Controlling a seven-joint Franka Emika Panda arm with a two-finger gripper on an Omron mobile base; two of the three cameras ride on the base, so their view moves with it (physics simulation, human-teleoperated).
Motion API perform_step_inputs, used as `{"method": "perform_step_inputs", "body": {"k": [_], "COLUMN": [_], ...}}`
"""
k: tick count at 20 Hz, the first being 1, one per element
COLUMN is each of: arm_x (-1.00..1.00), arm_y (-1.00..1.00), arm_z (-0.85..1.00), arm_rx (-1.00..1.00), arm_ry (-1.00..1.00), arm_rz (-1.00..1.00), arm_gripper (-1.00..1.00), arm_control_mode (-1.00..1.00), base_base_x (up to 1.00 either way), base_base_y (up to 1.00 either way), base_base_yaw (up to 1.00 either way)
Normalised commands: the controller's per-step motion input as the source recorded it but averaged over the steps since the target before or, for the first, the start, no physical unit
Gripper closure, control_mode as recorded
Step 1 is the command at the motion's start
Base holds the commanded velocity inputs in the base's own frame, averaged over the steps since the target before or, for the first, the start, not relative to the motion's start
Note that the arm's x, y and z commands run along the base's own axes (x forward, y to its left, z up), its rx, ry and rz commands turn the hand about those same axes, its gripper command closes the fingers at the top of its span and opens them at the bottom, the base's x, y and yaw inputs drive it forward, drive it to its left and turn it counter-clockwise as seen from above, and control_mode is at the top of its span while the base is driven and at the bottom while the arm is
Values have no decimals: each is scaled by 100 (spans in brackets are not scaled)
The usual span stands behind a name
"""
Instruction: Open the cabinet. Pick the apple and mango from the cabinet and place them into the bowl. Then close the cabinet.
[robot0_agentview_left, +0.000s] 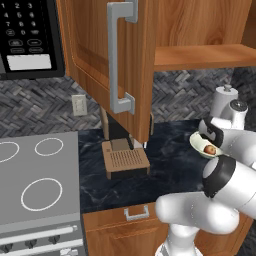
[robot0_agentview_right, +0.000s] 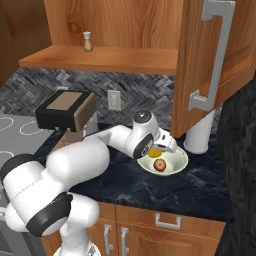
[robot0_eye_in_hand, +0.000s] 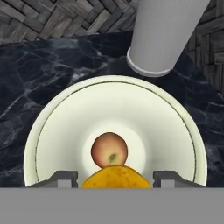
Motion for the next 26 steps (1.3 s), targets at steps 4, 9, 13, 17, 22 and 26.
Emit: {"method": "perform_step_inputs", "body": {"k": [4,9,13,17,22,26], "arm_x": [0,0,2,4,7,5], "arm_y": [-4,-1,-3,-4,-6,-9], "arm_z": [-15,-17,-14,-12,-8,-7], "arm_rx": [0,0,0,0,1,1], "arm_ry": [0,0,0,0,0,0], "arm_rz": [0,0,0,0,0,0], "arm_gripper": [100,100,100,100,100,100], "arm_control_mode": [-100,-100,-100,-100,-100,-100], "base_base_x": [0,0,0,0,0,0], "base_base_y": [0,0,0,0,0,0], "base_base_yaw": [0,0,0,0,0,0]}}
